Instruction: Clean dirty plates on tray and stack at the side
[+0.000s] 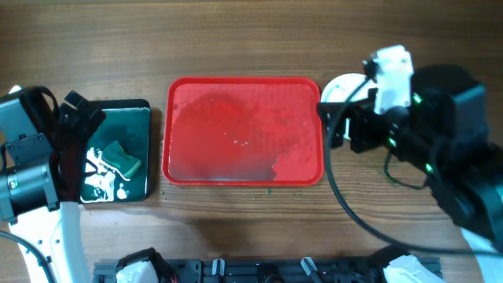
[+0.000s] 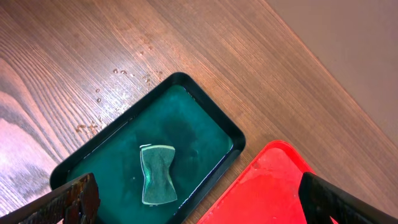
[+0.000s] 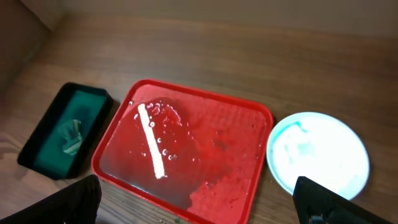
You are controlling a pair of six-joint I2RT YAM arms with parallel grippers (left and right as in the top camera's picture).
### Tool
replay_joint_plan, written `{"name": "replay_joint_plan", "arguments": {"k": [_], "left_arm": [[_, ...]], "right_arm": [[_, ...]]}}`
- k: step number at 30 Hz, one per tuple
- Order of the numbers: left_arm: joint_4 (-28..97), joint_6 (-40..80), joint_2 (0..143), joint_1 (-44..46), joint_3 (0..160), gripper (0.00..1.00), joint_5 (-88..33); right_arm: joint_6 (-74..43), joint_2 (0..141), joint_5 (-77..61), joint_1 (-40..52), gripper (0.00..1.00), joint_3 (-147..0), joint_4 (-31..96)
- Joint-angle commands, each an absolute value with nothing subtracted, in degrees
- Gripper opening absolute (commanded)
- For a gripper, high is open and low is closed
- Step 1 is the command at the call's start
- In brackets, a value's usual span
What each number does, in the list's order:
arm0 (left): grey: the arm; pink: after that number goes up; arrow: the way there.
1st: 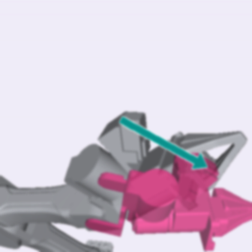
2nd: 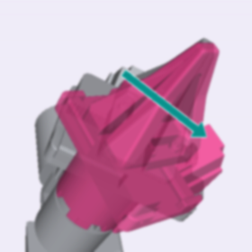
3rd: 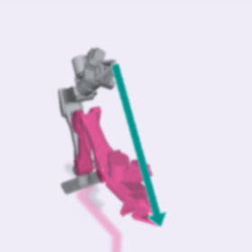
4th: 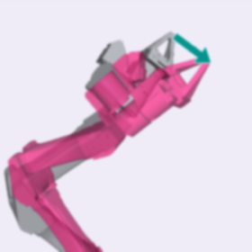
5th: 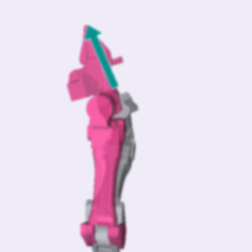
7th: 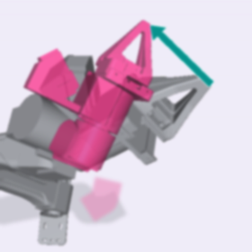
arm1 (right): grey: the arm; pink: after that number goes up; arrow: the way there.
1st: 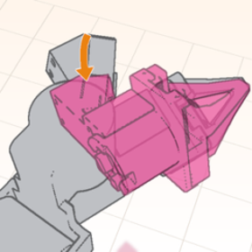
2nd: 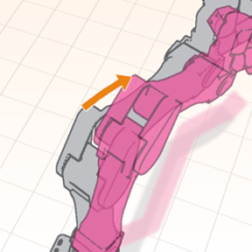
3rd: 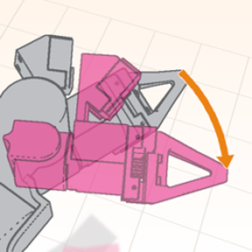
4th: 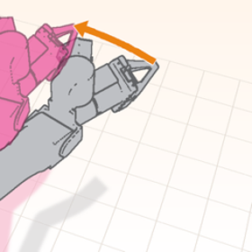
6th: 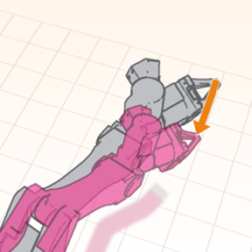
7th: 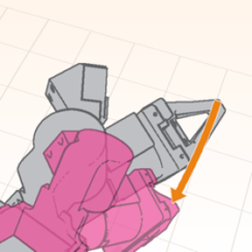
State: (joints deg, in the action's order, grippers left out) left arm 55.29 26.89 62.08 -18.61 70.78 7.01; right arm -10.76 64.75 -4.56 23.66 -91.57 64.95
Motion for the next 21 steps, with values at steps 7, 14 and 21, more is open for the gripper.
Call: {"name": "replay_joint_plan", "arguments": {"k": [7, 14, 21], "left_arm": [[55.2, 27.6, 61.9, -18.9, 71.0, 1.0, 7.6], [55.2, 27.6, 61.9, -18.9, 71.0, 1.0, 7.6], [55.2, 27.6, 61.9, -18.9, 71.0, 1.0, 7.6]], "right_arm": [[-5.1, 64.2, 10.5, 22.3, 1.0, -88.0, 54.1], [14.7, 47.9, -6.2, 11.9, 1.0, -58.5, 26.3], [15.0, 20.3, -11.9, 7.9, 1.0, -20.6, 8.5]]}}
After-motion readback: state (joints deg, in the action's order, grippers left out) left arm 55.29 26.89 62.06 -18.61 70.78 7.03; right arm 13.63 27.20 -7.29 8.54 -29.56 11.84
